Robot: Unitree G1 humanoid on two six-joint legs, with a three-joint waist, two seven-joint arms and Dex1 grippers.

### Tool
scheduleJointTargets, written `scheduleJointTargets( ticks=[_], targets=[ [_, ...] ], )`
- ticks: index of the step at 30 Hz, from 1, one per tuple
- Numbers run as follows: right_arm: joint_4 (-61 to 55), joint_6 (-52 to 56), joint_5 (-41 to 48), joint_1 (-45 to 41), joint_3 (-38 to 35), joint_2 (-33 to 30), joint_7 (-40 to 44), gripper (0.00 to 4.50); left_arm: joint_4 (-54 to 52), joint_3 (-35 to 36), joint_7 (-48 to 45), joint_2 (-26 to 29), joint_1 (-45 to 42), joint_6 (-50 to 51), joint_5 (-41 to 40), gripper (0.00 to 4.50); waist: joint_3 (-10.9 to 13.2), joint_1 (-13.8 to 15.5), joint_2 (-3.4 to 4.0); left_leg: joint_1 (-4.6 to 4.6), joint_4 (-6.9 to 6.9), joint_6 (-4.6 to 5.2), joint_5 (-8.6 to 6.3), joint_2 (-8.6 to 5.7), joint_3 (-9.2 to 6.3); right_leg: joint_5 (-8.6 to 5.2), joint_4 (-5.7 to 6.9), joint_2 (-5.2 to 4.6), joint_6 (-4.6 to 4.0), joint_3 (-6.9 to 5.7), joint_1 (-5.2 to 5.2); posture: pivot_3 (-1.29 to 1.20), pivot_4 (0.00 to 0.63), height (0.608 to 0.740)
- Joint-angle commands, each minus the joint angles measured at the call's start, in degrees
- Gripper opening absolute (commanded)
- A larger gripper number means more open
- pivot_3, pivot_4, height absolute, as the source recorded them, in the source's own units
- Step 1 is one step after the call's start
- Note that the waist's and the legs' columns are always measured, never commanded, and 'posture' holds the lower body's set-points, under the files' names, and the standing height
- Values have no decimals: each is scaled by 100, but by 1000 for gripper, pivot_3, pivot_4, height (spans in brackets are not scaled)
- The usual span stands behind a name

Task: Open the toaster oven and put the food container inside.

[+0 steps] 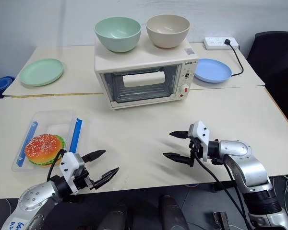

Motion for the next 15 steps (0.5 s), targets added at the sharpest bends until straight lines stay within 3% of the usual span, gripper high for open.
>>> scheduleJointTargets(
  ticks=[1,15],
  targets=[
    [-167,-44,83,20,-108,-25,-20,4472,-173,27,-23,99,147,-62,53,4500,0,0,0,0,0,0,0,0,0,0,0,0,0,0,0,0,150,740],
    [-141,60,63,17,-113,-126,-10,4472,-156,14,-97,100,339,310,-257,4500,0,-1,0,0,1,0,0,0,0,0,0,1,0,0,0,0,150,740]
  ],
)
